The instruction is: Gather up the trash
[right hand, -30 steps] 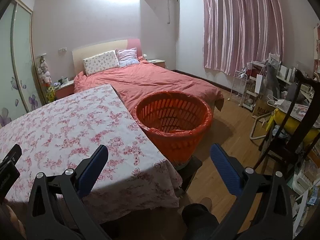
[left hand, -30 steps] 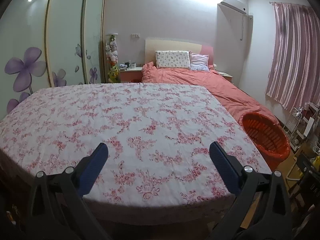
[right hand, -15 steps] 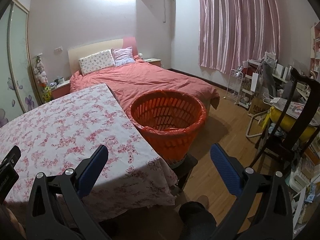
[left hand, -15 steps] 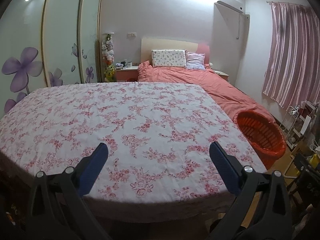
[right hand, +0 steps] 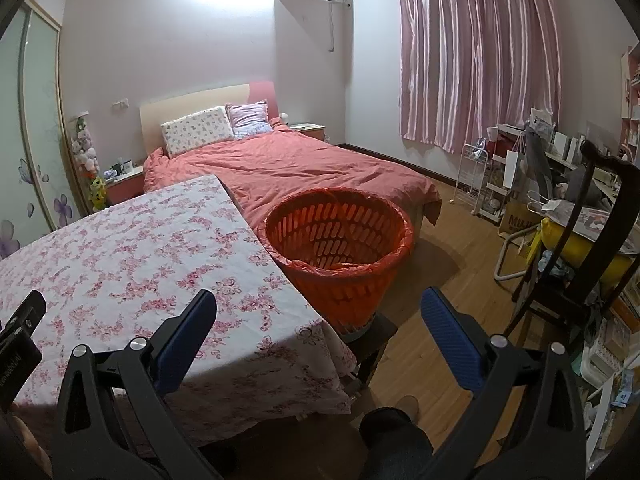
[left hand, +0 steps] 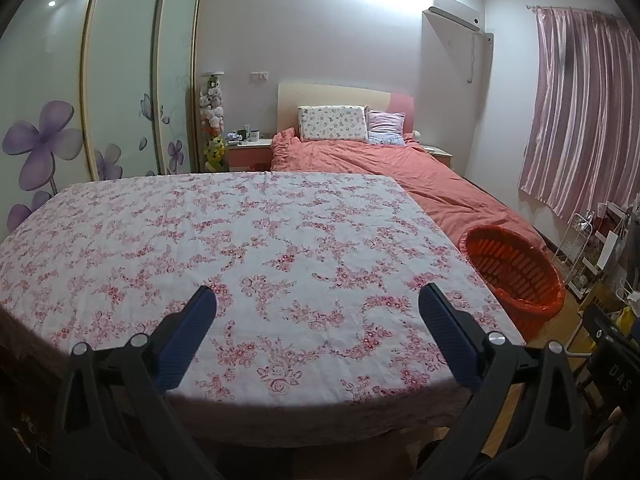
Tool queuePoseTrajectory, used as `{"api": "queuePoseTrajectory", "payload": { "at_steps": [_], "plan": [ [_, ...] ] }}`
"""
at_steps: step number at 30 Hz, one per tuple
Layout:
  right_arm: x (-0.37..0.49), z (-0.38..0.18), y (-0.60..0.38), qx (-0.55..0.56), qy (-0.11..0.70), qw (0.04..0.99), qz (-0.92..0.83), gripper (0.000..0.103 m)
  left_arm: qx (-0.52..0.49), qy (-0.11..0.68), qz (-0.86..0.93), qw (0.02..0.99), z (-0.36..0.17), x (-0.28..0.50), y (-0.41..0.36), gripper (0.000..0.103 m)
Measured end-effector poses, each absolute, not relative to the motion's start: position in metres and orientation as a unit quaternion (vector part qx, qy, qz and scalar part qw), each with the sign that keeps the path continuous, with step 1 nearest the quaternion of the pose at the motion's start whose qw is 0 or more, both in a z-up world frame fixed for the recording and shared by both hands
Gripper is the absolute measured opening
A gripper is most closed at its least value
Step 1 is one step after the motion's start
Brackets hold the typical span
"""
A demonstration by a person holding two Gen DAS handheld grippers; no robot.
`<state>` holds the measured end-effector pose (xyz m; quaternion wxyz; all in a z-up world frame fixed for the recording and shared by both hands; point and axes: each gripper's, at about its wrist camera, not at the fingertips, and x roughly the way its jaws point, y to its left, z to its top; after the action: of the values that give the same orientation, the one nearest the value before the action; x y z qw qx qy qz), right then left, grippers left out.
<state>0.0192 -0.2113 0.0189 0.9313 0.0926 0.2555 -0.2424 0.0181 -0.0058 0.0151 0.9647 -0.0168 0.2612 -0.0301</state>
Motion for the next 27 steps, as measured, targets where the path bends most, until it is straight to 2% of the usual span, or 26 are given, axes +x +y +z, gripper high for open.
{"api": "queuePoseTrajectory", "payload": {
  "at_steps": [27],
  "plan": [
    [0.0193, 0.0199, -0.2106, 0.094, 0.255, 0.931, -0.242, 0.101, -0.011, 0.262, -0.027, 0.965, 0.0158, 0.0178, -0.0063, 0.099]
  ]
}}
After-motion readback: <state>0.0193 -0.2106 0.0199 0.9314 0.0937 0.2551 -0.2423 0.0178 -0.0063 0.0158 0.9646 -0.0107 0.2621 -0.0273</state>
